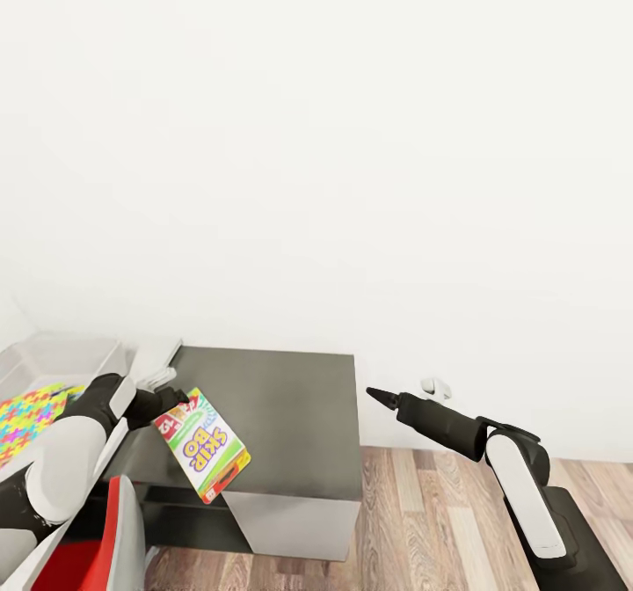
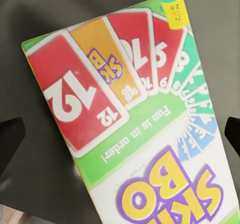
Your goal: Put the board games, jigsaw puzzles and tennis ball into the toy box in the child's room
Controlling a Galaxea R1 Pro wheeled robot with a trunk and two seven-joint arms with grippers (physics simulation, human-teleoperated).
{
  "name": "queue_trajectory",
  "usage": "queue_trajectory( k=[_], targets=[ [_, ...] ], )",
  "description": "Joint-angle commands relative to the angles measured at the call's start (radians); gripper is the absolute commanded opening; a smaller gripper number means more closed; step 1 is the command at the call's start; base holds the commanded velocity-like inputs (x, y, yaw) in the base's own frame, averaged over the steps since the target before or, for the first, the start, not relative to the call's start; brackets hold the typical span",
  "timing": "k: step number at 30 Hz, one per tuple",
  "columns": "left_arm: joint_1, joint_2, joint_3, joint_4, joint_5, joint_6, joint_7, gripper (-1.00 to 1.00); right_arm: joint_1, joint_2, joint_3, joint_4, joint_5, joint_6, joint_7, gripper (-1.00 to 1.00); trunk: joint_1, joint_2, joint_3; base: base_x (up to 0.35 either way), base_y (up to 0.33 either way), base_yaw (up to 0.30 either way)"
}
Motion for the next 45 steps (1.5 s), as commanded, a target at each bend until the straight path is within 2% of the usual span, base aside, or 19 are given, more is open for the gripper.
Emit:
queue_trajectory(
  k=[1,12,14,16,18,22,45],
  targets=[
    [-0.001,-0.001,0.007,-0.001,-0.011,0.004,-0.009,1.0,-0.001,0.0,0.0,0.0,0.005,0.003,0.006,1.0,0.001,-0.002,-0.004,0.0,0.0,0.0],
    [-0.001,0.003,0.009,-0.001,-0.009,0.006,-0.026,1.0,-0.001,-0.001,0.0,0.0,0.006,0.003,0.007,1.0,0.001,-0.002,-0.022,0.0,0.0,0.0],
    [-0.001,0.014,0.009,-0.001,-0.009,0.007,-0.06,1.0,-0.001,-0.001,0.0,0.0,0.006,0.003,0.007,1.0,0.001,-0.002,-0.025,0.0,0.0,0.0],
    [-0.001,0.037,0.008,-0.001,-0.01,0.01,-0.142,1.0,-0.001,-0.001,0.0,0.0,0.006,0.003,0.007,1.0,0.001,-0.002,-0.028,0.0,0.0,0.0],
    [0.0,0.048,0.007,-0.001,-0.013,0.01,-0.199,1.0,-0.001,-0.001,0.0,0.0,0.006,0.003,0.007,1.0,0.001,-0.002,-0.031,0.0,0.0,0.0],
    [0.0,0.057,0.005,-0.001,-0.017,0.009,-0.248,1.0,-0.001,-0.001,0.0,0.0,0.006,0.003,0.007,1.0,0.001,-0.002,-0.038,0.0,0.0,0.0],
    [0.0,0.059,-0.002,-0.001,-0.022,0.009,-0.262,1.0,-0.001,0.0,0.0,0.0,0.006,0.003,0.007,1.0,0.001,-0.002,-0.075,0.0,0.0,0.0]
  ],
)
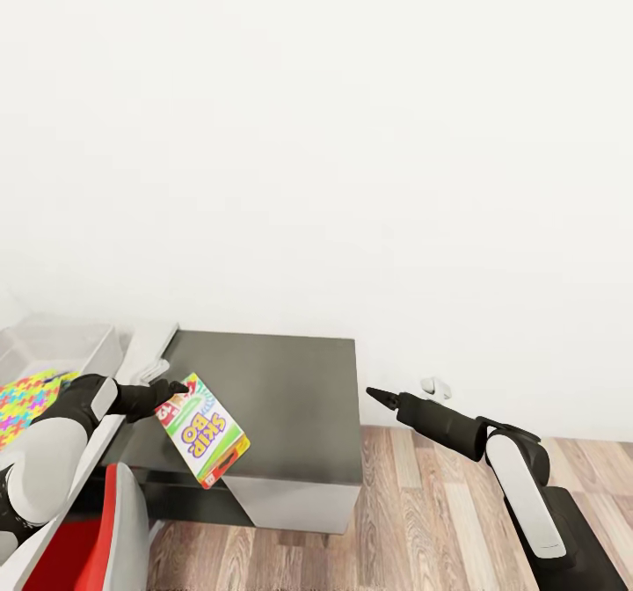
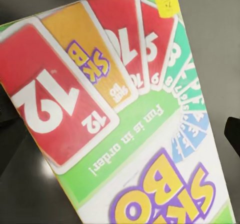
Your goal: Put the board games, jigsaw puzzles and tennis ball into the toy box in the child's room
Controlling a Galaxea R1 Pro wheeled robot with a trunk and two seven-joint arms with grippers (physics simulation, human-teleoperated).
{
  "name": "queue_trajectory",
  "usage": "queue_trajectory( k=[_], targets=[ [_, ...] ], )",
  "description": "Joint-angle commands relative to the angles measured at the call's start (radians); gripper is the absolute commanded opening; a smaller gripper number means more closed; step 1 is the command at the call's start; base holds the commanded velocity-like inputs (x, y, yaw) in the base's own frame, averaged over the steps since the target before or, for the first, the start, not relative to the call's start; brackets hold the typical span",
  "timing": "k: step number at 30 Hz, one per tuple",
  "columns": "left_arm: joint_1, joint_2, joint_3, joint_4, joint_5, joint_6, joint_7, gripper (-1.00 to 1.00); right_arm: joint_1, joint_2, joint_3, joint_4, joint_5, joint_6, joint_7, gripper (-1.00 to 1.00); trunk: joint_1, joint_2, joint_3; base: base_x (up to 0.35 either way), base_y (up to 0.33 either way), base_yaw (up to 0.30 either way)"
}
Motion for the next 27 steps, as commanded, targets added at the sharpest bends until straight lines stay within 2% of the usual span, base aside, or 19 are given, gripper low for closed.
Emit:
queue_trajectory(
  k=[1,12,27],
  targets=[
    [-0.001,0.0,0.007,-0.001,-0.011,0.004,-0.004,1.0,-0.001,0.0,0.0,0.0,0.005,0.003,0.005,1.0,0.001,-0.002,-0.004,0.0,0.0,0.0],
    [-0.001,-0.003,0.013,-0.001,-0.006,0.004,0.076,1.0,-0.001,0.0,0.0,0.0,0.005,0.003,0.005,1.0,0.001,-0.002,-0.022,0.0,0.0,0.0],
    [-0.001,-0.006,0.014,-0.001,-0.002,-0.001,0.087,1.0,-0.001,-0.001,0.002,0.0,0.005,0.003,0.005,1.0,0.001,-0.002,-0.032,0.0,0.0,0.0]
  ],
)
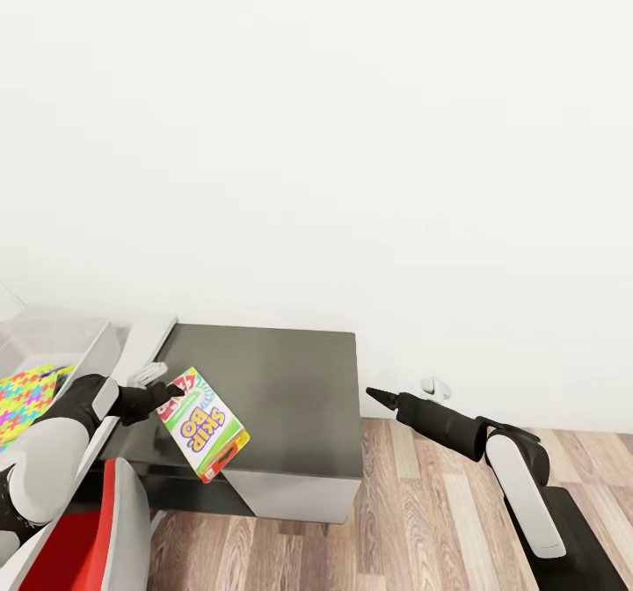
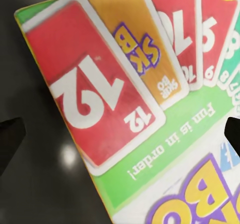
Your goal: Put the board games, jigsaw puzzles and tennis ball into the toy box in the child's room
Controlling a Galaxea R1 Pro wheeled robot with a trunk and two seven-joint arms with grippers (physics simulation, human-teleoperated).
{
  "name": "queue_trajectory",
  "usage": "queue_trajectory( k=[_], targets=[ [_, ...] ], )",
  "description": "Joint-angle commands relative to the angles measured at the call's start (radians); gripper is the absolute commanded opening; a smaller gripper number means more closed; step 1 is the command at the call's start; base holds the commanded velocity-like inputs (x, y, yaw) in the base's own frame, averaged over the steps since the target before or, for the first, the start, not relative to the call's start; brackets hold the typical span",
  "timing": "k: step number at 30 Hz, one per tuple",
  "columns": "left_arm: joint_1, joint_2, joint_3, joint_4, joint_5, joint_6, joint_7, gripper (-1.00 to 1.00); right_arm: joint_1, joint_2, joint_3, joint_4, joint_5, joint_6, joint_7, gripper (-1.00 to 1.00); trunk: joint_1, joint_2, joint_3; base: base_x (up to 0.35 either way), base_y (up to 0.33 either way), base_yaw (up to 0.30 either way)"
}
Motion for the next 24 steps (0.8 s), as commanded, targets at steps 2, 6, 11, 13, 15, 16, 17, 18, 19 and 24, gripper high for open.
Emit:
queue_trajectory(
  k=[2,6,11,13,15,16,17,18,19,24],
  targets=[
    [-0.001,-0.001,0.007,-0.001,-0.011,0.004,-0.007,1.0,-0.001,-0.001,0.0,0.0,0.005,0.003,0.006,1.0,0.001,-0.002,-0.002,0.0,0.0,0.0],
    [-0.001,-0.001,0.007,-0.001,-0.011,0.004,-0.007,1.0,-0.001,0.0,0.0,0.0,0.005,0.003,0.006,1.0,0.001,-0.002,-0.002,0.0,0.0,0.0],
    [-0.001,-0.001,0.007,-0.001,-0.011,0.004,-0.007,1.0,-0.001,-0.001,0.0,0.0,0.005,0.004,0.006,1.0,0.001,-0.002,-0.002,0.0,-0.108,0.0],
    [-0.001,-0.001,0.007,-0.001,-0.011,0.004,-0.007,1.0,-0.001,0.0,0.0,0.0,0.005,0.004,0.006,1.0,0.001,-0.002,-0.002,0.0,-0.216,0.0],
    [-0.001,-0.001,0.007,-0.001,-0.011,0.004,-0.008,1.0,-0.001,0.0,0.0,0.0,0.005,0.004,0.006,1.0,0.001,-0.002,-0.002,0.0,-0.13,0.0],
    [-0.001,-0.001,0.007,-0.001,-0.011,0.004,-0.008,1.0,-0.001,0.0,0.0,0.0,0.005,0.004,0.006,1.0,0.001,-0.002,-0.002,0.0,-0.081,0.0],
    [-0.001,-0.001,0.007,-0.001,-0.011,0.004,-0.008,1.0,-0.001,0.0,0.0,0.0,0.005,0.004,0.006,1.0,0.001,-0.002,-0.002,0.0,-0.052,0.0],
    [-0.001,-0.001,0.007,-0.001,-0.011,0.004,-0.008,1.0,-0.001,0.0,0.0,0.0,0.005,0.005,0.007,1.0,0.001,-0.002,-0.002,0.0,-0.033,0.0],
    [-0.001,-0.001,0.007,-0.001,-0.011,0.004,-0.008,1.0,-0.001,0.0,0.0,0.0,0.005,0.005,0.007,1.0,0.001,-0.002,-0.002,0.0,-0.027,0.0],
    [-0.001,-0.001,0.007,-0.001,-0.011,0.004,-0.009,1.0,-0.001,0.0,0.0,0.0,0.005,0.005,0.007,1.0,0.001,-0.002,-0.002,0.0,-0.01,0.0]
  ],
)
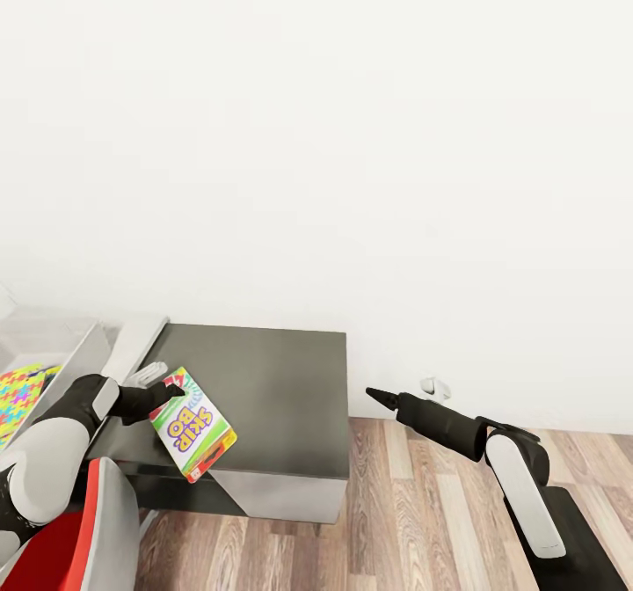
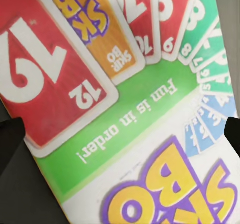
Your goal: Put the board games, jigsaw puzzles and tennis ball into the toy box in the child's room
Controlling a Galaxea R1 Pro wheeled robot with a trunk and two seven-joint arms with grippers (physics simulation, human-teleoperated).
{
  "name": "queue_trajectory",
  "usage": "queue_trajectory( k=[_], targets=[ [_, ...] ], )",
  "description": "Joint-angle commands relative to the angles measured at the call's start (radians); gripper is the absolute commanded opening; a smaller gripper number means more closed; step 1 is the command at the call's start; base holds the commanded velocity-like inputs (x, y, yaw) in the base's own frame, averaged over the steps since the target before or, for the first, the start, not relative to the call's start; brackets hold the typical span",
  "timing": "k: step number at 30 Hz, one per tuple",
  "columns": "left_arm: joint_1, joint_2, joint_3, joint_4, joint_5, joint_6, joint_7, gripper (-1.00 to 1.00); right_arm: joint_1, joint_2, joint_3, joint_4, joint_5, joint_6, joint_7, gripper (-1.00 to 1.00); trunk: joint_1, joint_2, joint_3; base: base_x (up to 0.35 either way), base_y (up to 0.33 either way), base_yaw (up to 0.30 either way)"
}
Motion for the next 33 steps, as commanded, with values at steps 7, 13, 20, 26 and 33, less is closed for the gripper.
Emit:
queue_trajectory(
  k=[7,13,20,26,33],
  targets=[
    [-0.001,0.0,0.007,-0.001,-0.011,0.004,-0.008,1.0,-0.001,0.0,0.0,0.0,0.005,0.003,0.005,1.0,0.001,-0.002,-0.002,0.0,-0.002,0.0],
    [-0.001,0.0,0.008,-0.001,-0.011,0.004,-0.009,1.0,-0.001,0.0,0.0,0.0,0.005,0.003,0.005,1.0,0.001,-0.002,-0.002,0.0,0.0,0.0],
    [-0.001,0.004,0.01,-0.001,-0.011,0.004,-0.008,1.0,-0.001,0.0,0.0,0.0,0.005,0.003,0.004,1.0,0.001,-0.002,-0.002,0.0,0.0,0.0],
    [-0.001,0.008,0.011,-0.001,-0.011,0.004,-0.008,1.0,-0.001,0.0,0.0,-0.001,0.005,0.003,0.005,1.0,0.001,-0.002,-0.002,0.0,0.0,0.0],
    [-0.001,0.016,0.01,-0.01,-0.01,0.003,-0.008,1.0,-0.001,0.0,0.0,-0.002,0.004,0.003,0.006,1.0,0.001,-0.002,-0.002,0.044,0.017,0.0]
  ],
)
